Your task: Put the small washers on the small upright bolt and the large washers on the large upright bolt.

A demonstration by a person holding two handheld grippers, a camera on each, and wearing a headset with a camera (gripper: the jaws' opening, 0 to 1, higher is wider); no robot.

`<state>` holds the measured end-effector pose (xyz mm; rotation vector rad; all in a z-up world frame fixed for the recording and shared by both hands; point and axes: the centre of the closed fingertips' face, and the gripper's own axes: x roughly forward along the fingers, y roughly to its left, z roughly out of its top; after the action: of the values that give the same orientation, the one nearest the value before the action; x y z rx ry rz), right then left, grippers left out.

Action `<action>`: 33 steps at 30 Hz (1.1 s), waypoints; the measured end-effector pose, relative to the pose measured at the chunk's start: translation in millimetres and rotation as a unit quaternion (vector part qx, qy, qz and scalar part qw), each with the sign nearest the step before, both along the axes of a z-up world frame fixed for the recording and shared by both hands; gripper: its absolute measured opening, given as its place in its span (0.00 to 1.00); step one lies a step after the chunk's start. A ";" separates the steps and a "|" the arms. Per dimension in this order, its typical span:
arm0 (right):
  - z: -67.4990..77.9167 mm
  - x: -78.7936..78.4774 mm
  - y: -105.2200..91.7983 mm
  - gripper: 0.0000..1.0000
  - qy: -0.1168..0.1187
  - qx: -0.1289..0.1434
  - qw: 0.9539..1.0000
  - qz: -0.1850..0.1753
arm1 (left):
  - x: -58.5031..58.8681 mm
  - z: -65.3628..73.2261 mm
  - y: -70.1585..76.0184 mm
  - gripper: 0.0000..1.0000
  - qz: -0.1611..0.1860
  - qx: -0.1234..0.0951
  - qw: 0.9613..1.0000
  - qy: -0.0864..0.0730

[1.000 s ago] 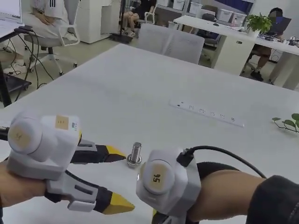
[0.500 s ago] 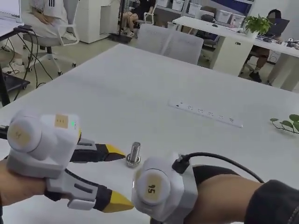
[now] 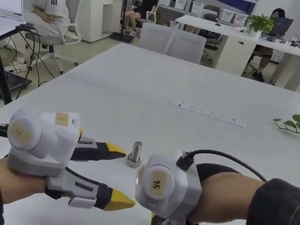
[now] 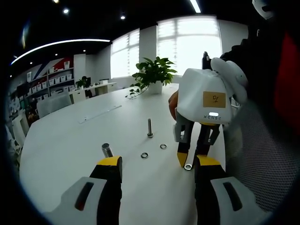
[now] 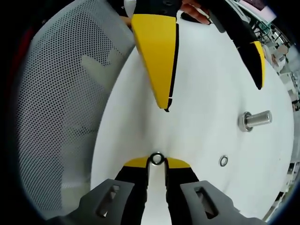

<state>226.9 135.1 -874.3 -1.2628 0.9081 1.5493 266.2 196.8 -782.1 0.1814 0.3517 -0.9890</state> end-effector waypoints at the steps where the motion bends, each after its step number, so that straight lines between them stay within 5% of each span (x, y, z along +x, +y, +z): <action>1: 0.0 0.1 0.1 0.13 0.001 0.001 1.000 -0.002 | 0.0 -0.2 0.1 0.62 0.000 0.000 1.000 0.000; 13: 1.8 4.9 -6.5 0.13 0.003 0.001 1.000 -0.015 | -1.1 -1.1 -0.5 0.62 -0.002 0.001 1.000 0.002; 33: 30.9 32.0 -35.8 0.13 -0.012 0.018 0.997 -0.069 | -1.1 -3.8 -2.7 0.62 -0.007 0.000 1.000 0.005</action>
<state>258.9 99.3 -843.4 -1.1656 0.9286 1.4323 265.2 194.1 -785.9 0.1783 0.3596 -1.0037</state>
